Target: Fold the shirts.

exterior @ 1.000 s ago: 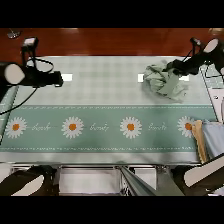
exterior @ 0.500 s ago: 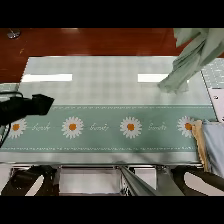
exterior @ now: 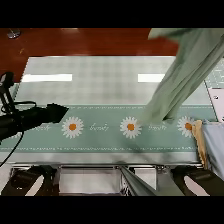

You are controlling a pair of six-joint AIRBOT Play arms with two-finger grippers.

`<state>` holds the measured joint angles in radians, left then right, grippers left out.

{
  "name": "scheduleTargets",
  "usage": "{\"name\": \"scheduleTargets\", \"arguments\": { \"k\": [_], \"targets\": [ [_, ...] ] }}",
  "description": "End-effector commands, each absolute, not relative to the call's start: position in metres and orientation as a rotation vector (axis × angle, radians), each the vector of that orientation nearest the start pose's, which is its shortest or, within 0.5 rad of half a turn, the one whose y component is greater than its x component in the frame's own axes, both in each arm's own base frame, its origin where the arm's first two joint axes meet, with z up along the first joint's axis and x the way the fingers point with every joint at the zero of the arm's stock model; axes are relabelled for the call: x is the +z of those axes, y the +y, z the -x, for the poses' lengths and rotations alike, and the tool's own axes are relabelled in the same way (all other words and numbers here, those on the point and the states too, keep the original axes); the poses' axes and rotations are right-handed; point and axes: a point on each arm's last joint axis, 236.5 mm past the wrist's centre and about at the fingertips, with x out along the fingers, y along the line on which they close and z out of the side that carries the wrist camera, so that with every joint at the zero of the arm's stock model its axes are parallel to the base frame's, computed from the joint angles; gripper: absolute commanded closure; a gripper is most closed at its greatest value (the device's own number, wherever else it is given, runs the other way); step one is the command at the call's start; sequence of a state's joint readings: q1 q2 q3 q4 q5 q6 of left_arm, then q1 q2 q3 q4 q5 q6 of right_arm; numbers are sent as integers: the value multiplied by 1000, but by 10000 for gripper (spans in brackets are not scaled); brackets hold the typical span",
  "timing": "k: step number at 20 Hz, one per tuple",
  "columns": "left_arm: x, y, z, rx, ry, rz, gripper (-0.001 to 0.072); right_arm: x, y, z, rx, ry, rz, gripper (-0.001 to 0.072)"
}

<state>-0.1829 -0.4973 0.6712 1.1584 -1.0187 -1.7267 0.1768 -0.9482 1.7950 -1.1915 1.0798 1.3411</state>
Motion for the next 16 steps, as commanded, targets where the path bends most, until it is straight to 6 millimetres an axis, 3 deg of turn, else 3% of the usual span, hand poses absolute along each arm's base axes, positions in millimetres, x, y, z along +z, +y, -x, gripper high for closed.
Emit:
{"name": "scheduleTargets", "arguments": {
  "k": [1,5,7,9,10,11,12,14,16],
  "targets": [
    [90,-131,-264,-330,894,447,4,345,200,-310,698,445,31,686],
    [67,-132,-269,-309,974,446,5,180,301,-300,801,782,-148,685],
    [54,-132,-272,-296,1016,440,4,113,346,-284,848,921,-165,685],
    [40,-119,-279,-259,1032,367,4,55,381,-270,862,1075,-191,679],
    [34,-111,-281,-233,1041,338,4,37,392,-267,859,1142,-248,427],
    [31,-105,-282,-213,1050,334,4,27,399,-262,878,1199,-279,83],
    [30,-100,-282,-198,1060,344,4,30,399,-260,936,1230,-261,91],
    [24,-94,-273,-181,1108,349,4,58,365,-285,938,1238,-226,91],
    [19,-87,-265,-174,1148,336,4,96,285,-337,796,1172,-197,92]
  ]
}}
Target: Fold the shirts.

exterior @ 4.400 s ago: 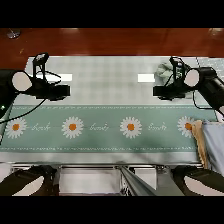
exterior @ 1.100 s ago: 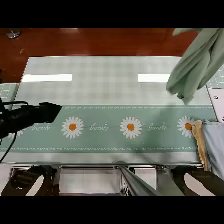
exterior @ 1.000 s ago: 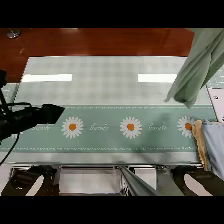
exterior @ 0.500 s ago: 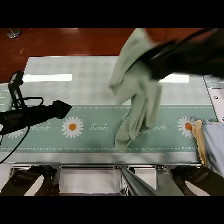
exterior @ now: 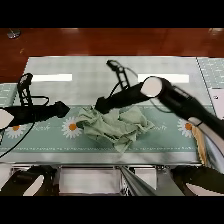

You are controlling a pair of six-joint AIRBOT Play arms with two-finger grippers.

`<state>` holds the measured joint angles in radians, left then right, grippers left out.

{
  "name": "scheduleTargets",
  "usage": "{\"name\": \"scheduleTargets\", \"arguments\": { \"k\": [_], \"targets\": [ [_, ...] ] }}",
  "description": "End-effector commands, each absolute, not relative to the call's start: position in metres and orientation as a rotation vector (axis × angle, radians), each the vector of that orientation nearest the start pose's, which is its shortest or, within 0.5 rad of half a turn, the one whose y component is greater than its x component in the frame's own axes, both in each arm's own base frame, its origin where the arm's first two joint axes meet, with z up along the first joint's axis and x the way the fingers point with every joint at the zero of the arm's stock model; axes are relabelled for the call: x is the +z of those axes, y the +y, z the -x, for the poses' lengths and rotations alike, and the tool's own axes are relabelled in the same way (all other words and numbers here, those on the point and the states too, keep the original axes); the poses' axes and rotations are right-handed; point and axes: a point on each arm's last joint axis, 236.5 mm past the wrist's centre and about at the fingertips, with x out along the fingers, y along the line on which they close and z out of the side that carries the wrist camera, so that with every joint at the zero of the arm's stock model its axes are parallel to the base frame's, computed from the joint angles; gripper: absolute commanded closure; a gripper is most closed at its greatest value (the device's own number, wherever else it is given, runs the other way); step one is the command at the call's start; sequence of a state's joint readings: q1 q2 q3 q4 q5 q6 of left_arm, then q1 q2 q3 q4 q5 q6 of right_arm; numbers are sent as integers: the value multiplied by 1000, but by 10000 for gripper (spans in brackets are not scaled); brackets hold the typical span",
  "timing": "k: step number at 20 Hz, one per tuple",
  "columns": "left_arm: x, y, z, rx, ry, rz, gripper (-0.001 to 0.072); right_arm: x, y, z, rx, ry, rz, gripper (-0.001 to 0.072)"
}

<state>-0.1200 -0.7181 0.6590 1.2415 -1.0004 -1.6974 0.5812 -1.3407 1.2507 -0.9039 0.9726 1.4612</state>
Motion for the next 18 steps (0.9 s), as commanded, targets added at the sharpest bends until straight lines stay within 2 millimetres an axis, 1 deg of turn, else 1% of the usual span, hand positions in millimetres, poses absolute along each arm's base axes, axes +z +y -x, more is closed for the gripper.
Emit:
{"name": "scheduleTargets", "arguments": {
  "k": [1,2,3,4,5,6,7,8,9,10,11,12,13,15,16,18],
  "targets": [
    [17,-82,-262,-160,1164,345,4,114,227,-364,657,1118,-210,92],
    [16,-80,-260,-151,1179,356,4,128,171,-383,524,1063,-244,92],
    [15,-84,-257,-158,1194,395,5,138,111,-392,394,1026,-296,92],
    [18,-103,-254,-200,1207,500,5,138,60,-389,283,1018,-353,92],
    [26,-132,-251,-305,1202,607,5,132,12,-380,167,1013,-424,93],
    [33,-152,-255,-402,1165,656,5,118,-25,-367,54,998,-519,93],
    [36,-163,-263,-441,1133,702,5,100,-45,-355,-19,980,-613,93],
    [33,-168,-272,-449,1116,726,5,78,-50,-340,-54,982,-679,94],
    [27,-172,-281,-458,1108,709,5,51,-45,-324,-67,1008,-724,94],
    [19,-175,-287,-480,1104,653,5,25,-34,-310,-64,1043,-745,94],
    [11,-180,-292,-508,1119,605,5,1,-17,-295,-38,1087,-754,94],
    [6,-186,-293,-534,1151,583,5,-20,0,-280,-9,1139,-759,94],
    [2,-196,-292,-577,1189,552,5,-37,13,-266,10,1188,-755,94],
    [-12,-213,-289,-649,1275,440,5,-60,32,-246,44,1259,-741,94],
    [-21,-219,-288,-658,1319,375,5,-66,38,-241,55,1278,-736,94],
    [-35,-230,-290,-650,1388,273,4,-69,45,-238,75,1293,-721,94]
  ]
}}
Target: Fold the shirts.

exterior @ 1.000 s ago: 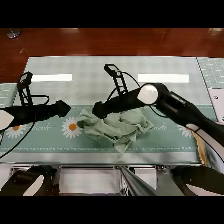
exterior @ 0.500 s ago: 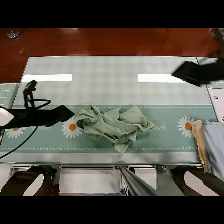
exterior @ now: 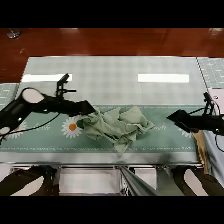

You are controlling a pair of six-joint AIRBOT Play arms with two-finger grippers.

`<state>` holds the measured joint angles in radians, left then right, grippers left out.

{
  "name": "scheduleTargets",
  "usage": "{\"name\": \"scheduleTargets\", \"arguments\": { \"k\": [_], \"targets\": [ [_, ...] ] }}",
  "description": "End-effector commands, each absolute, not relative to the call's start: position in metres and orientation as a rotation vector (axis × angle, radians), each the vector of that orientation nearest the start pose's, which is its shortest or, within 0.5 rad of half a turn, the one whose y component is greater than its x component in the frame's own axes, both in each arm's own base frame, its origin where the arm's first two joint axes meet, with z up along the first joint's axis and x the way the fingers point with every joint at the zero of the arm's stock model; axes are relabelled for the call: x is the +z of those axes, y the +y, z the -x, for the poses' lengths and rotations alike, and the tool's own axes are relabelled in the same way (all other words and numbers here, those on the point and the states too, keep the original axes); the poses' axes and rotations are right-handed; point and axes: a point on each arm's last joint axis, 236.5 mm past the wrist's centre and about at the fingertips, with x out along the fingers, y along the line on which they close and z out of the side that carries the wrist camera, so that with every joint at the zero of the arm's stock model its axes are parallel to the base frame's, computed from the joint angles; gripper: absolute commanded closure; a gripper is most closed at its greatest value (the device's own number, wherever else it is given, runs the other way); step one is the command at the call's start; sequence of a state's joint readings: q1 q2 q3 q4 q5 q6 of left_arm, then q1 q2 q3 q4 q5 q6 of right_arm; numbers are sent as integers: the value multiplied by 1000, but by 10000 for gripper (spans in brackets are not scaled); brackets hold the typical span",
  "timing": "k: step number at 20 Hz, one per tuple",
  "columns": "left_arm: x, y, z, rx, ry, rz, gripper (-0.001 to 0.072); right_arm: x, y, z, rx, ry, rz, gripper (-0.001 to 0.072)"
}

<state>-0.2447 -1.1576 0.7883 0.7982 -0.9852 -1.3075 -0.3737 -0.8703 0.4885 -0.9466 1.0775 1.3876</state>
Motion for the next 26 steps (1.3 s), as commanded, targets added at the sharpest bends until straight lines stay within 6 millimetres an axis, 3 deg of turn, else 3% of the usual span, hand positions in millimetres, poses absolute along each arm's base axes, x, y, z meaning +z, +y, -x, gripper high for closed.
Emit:
{"name": "scheduleTargets", "arguments": {
  "k": [1,5,6,8,9,10,14,16,21,26],
  "targets": [
    [-38,-240,-289,-670,1416,243,4,-69,48,-238,84,1294,-715,94],
    [-57,-266,-256,-779,1611,125,4,-69,51,-239,94,1293,-705,94],
    [-67,-265,-249,-757,1664,106,5,-69,51,-239,94,1293,-704,94],
    [-97,-245,-247,-571,1764,76,22,-69,52,-238,95,1294,-704,94],
    [-107,-234,-246,-526,1793,46,304,-69,52,-238,95,1294,-704,94],
    [-111,-228,-248,-525,1795,27,667,-69,52,-238,95,1295,-705,94],
    [-98,-219,-270,-513,1736,69,680,-69,59,-230,145,1329,-665,94],
    [-92,-215,-279,-506,1710,87,680,-67,72,-231,186,1328,-655,94],
    [-83,-218,-290,-514,1677,96,680,-55,106,-262,217,1204,-681,94],
    [-79,-222,-294,-522,1663,112,680,-88,145,-234,279,1404,-665,95]
  ]
}}
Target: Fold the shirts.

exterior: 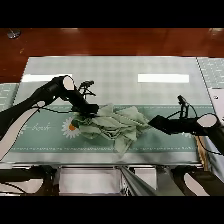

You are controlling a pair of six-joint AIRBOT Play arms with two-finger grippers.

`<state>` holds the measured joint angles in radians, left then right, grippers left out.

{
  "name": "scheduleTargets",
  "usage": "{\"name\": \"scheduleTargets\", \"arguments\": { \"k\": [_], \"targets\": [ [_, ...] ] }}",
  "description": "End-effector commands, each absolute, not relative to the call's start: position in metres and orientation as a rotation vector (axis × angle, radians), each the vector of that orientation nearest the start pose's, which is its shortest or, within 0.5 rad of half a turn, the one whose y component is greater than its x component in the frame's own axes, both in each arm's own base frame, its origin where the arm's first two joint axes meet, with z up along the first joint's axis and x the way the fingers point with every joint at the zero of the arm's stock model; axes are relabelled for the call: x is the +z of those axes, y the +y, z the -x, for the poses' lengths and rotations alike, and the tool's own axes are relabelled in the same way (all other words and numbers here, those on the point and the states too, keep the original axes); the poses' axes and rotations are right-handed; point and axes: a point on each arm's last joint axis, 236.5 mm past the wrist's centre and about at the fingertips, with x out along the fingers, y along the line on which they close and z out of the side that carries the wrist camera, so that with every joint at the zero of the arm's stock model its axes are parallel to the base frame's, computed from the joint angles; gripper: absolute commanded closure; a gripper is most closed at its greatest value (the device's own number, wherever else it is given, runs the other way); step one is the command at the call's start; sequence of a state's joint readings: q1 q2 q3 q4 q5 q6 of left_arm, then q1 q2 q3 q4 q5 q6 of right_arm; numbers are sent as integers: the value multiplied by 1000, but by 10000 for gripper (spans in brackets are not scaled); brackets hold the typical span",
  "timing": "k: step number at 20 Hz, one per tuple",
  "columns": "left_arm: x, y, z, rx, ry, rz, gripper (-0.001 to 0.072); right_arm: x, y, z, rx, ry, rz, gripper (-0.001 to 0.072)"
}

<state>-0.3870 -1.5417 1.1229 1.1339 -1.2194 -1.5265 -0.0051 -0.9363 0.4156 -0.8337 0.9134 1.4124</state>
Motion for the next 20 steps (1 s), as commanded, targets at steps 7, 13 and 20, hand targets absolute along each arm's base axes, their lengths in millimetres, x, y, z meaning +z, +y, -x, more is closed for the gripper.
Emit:
{"name": "scheduleTargets", "arguments": {
  "k": [7,13,20],
  "targets": [
    [-76,-228,-293,-534,1662,144,679,-103,174,-272,308,1433,-669,451],
    [12,-226,-356,-595,1388,153,680,16,174,-366,481,1195,-361,686],
    [373,-186,-397,-597,394,197,680,366,138,-397,472,521,-15,686]
  ]
}}
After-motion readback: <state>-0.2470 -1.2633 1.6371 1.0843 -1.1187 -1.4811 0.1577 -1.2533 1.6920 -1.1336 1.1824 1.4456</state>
